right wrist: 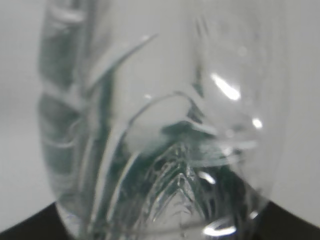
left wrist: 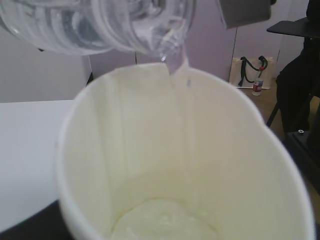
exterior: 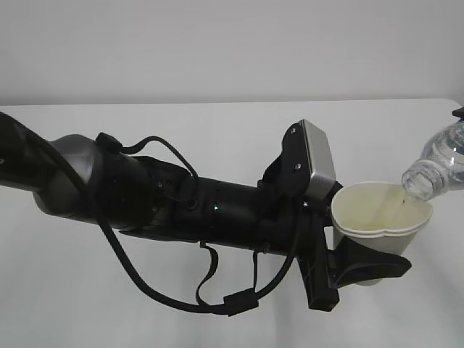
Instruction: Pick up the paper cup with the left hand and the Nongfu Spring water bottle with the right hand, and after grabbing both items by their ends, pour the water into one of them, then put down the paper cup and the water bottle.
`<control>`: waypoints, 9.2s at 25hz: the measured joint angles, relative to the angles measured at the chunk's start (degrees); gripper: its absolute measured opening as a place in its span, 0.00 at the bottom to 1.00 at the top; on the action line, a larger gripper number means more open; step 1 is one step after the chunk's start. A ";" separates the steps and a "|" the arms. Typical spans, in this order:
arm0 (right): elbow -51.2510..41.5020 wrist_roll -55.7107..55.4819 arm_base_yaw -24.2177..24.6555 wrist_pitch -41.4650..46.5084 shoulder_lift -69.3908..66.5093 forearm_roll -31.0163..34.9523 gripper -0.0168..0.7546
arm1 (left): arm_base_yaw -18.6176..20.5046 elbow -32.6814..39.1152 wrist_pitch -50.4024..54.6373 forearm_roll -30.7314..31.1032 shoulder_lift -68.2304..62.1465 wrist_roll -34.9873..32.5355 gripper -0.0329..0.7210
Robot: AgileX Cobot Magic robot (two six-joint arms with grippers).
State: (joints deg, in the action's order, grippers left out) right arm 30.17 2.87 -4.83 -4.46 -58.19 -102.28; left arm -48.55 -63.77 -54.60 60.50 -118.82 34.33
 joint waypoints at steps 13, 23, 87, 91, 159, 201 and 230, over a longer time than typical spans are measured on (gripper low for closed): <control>0.00 0.00 0.00 0.09 0.00 0.00 0.54 | 0.00 0.00 0.00 0.00 0.00 0.00 0.61; 0.00 0.00 0.00 0.20 0.00 0.00 0.54 | 0.00 0.00 0.00 0.00 0.00 0.00 0.61; 0.00 0.00 0.00 0.41 0.00 -1.12 0.54 | 0.00 0.00 0.10 0.00 0.00 0.00 0.61; 0.00 0.00 0.00 0.63 0.00 -1.21 0.54 | 0.00 0.00 0.10 0.00 0.00 0.00 0.61; 0.10 0.00 0.00 0.74 0.00 -2.65 0.54 | 0.00 0.00 0.10 -0.21 0.00 0.00 0.60; 0.10 -8.68 0.00 0.78 0.00 -2.65 0.54 | 0.00 0.00 0.10 -0.21 0.00 0.00 0.60; 0.10 -63.72 0.00 -0.48 0.00 -2.65 0.54 | 0.00 0.00 0.80 -1.91 0.00 0.00 0.60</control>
State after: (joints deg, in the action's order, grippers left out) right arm 30.27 -60.85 -4.83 -4.94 -58.19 -104.94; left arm -48.55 -63.77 -53.80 58.59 -118.82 34.33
